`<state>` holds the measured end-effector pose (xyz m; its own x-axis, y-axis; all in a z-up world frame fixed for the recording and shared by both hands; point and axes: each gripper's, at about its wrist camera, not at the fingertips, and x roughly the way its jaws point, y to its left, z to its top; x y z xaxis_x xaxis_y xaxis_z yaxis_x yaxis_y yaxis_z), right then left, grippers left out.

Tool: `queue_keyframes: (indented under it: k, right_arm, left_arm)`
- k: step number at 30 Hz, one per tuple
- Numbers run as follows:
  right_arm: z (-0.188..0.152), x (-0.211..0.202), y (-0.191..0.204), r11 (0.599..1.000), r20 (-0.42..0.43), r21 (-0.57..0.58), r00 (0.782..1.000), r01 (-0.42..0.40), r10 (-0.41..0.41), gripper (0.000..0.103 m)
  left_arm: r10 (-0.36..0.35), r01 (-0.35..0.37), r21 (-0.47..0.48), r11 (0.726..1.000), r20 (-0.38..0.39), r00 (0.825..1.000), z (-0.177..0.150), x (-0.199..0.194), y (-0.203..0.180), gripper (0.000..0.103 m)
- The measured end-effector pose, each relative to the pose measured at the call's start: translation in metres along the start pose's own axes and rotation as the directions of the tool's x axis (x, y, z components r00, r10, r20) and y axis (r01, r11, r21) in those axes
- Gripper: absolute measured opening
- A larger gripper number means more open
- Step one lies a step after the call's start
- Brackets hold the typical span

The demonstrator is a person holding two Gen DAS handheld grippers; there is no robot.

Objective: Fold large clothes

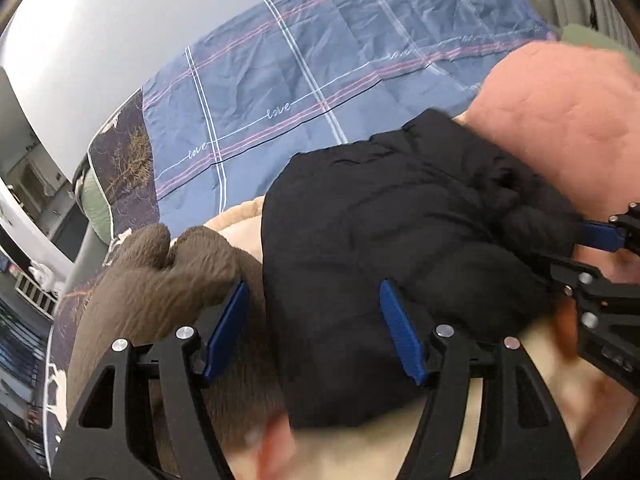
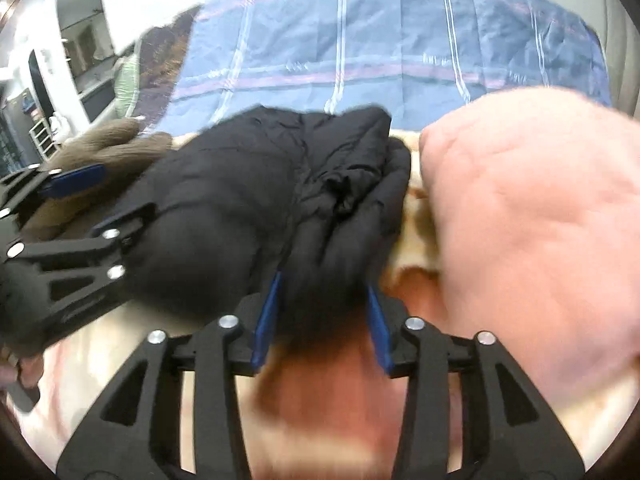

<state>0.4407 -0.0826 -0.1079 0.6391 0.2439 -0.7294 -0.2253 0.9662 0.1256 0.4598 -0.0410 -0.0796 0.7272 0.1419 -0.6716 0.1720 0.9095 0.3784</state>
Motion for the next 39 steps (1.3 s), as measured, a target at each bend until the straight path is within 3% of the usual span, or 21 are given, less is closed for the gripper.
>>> queue_keyframes:
  k: [1, 2, 6, 9, 12, 19, 24, 27, 32, 39]
  right_arm:
    - [-0.01, -0.028, 0.002, 1.0, 0.039, -0.015, 0.999, -0.009, 0.01, 0.08]
    - [-0.014, -0.047, -0.004, 1.0, 0.076, -0.022, 0.997, -0.014, 0.016, 0.085]
    - [-0.046, -0.116, -0.023, 0.997, 0.145, -0.075, 0.989, -0.026, 0.037, 0.085]
    - [-0.079, -0.167, -0.045, 0.998, 0.155, -0.036, 0.986, -0.055, 0.06, 0.085]
    - [-0.101, -0.222, -0.056, 0.998, 0.206, 0.011, 0.977, -0.066, 0.062, 0.085]
    - [-0.147, -0.327, -0.034, 0.997, 0.358, 0.015, 0.932, -0.069, 0.059, 0.086]
    - [-0.174, -0.367, -0.023, 0.998, 0.406, 0.025, 0.913, -0.052, 0.037, 0.088]
    - [-0.189, -0.388, -0.02, 0.999, 0.423, 0.035, 0.906, -0.017, 0.0, 0.089]
    - [-0.204, -0.402, -0.019, 0.999, 0.417, 0.041, 0.908, 0.02, -0.035, 0.091]
    - [-0.215, -0.404, -0.013, 0.997, 0.403, 0.038, 0.911, 0.072, -0.081, 0.092]
  left_arm:
    - [-0.014, 0.014, -0.008, 1.0, 0.021, 1.0, -0.002, -0.013, 0.001, 0.077]
    - [-0.026, 0.027, -0.026, 0.999, 0.052, 0.998, -0.014, -0.033, 0.0, 0.084]
    - [-0.094, 0.113, -0.15, 0.982, 0.13, 0.987, -0.056, -0.094, 0.008, 0.094]
    - [-0.121, 0.156, -0.221, 0.963, 0.167, 0.979, -0.09, -0.135, 0.001, 0.101]
    - [-0.113, 0.162, -0.226, 0.961, 0.216, 0.97, -0.118, -0.186, -0.012, 0.102]
    - [-0.115, 0.196, -0.243, 0.95, 0.312, 0.943, -0.156, -0.29, -0.038, 0.102]
    - [-0.117, 0.214, -0.274, 0.938, 0.33, 0.937, -0.169, -0.335, -0.048, 0.102]
    - [-0.093, 0.189, -0.279, 0.942, 0.324, 0.941, -0.178, -0.353, -0.058, 0.102]
    - [-0.096, 0.195, -0.303, 0.933, 0.313, 0.945, -0.192, -0.371, -0.065, 0.102]
    - [-0.082, 0.174, -0.286, 0.942, 0.307, 0.948, -0.203, -0.383, -0.073, 0.102]
